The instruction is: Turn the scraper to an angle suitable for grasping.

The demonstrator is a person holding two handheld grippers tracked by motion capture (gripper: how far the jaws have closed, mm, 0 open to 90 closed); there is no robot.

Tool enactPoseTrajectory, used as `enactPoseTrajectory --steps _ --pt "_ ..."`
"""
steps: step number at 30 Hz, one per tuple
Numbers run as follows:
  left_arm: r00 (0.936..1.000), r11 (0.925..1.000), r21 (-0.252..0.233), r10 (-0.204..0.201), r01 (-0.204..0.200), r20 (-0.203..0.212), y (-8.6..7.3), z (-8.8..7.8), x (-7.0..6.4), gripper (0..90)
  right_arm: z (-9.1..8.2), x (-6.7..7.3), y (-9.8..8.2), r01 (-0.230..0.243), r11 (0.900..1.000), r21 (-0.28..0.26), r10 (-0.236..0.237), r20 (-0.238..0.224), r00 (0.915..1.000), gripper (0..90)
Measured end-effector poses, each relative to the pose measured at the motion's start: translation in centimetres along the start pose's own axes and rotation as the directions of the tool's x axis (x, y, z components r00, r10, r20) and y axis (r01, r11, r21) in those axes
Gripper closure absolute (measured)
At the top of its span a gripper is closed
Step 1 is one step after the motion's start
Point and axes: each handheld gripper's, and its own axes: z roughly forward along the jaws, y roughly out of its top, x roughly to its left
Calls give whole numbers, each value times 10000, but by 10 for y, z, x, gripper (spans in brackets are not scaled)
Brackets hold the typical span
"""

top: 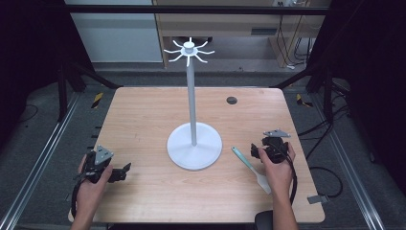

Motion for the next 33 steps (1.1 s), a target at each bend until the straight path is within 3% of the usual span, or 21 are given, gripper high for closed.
enactPoseTrajectory --steps 3,7,11,12,13,14,17,18,19,21,22,23,26,28,33 --pt "10000 10000 -27 10 -10 -32 0 -2 -1 28 0 3 3 -109 9999 -26 109 11 9999 211" --pt "10000 10000 31 68 -67 -47 -1 -2 -2 28 -5 14 20 256 9995 -175 -258 -105 9996 280" --pt "10000 10000 43 76 -75 -55 -1 -1 -2 28 -2 17 28 499 9987 85 -497 -257 9984 349" --pt "9999 9999 52 94 -93 -63 -1 -2 -2 28 4 17 31 425 9983 402 -407 -428 9983 408" --pt "9999 9999 58 90 -89 -78 -1 -2 -2 28 4 17 31 425 9983 402 -407 -428 9983 408" --pt "9999 10000 32 52 -52 -89 -2 -2 -2 28 11 17 31 245 9985 499 -215 -597 9980 504" --pt "10000 10000 -11 26 -26 -90 -2 -4 -3 28 15 17 29 23 9986 530 21 -841 9965 580" --pt "9999 10000 -56 26 -26 -98 -2 -4 -3 28 18 18 24 -316 9984 479 371 -1184 9923 652" --pt "10000 10000 -67 24 -24 -90 -1 -3 -3 28 19 19 22 -302 9980 550 375 -1378 9897 685" --pt "10000 10000 -72 14 -14 -90 -1 -3 -3 28 20 23 20 137 9983 561 -50 -1525 9883 743" --pt "10000 10000 -64 13 -14 -76 -1 -3 -3 28 20 23 20 137 9983 561 -50 -1525 9883 743" --pt "10000 10000 -59 19 -19 -68 -1 -3 -3 28 20 26 19 472 9970 621 -366 -1615 9862 805" --pt "10000 10000 -70 23 -24 -56 -1 -3 -3 28 19 29 18 585 9956 732 -441 -1852 9817 843" --pt "10000 10000 -65 17 -17 -52 -1 -3 -3 28 19 34 16 902 9924 842 -713 -2052 9761 889" --pt "10000 10000 -54 52 -52 -7 0 -2 -3 28 21 39 14 1120 9871 1145 -837 -2275 9702 900"
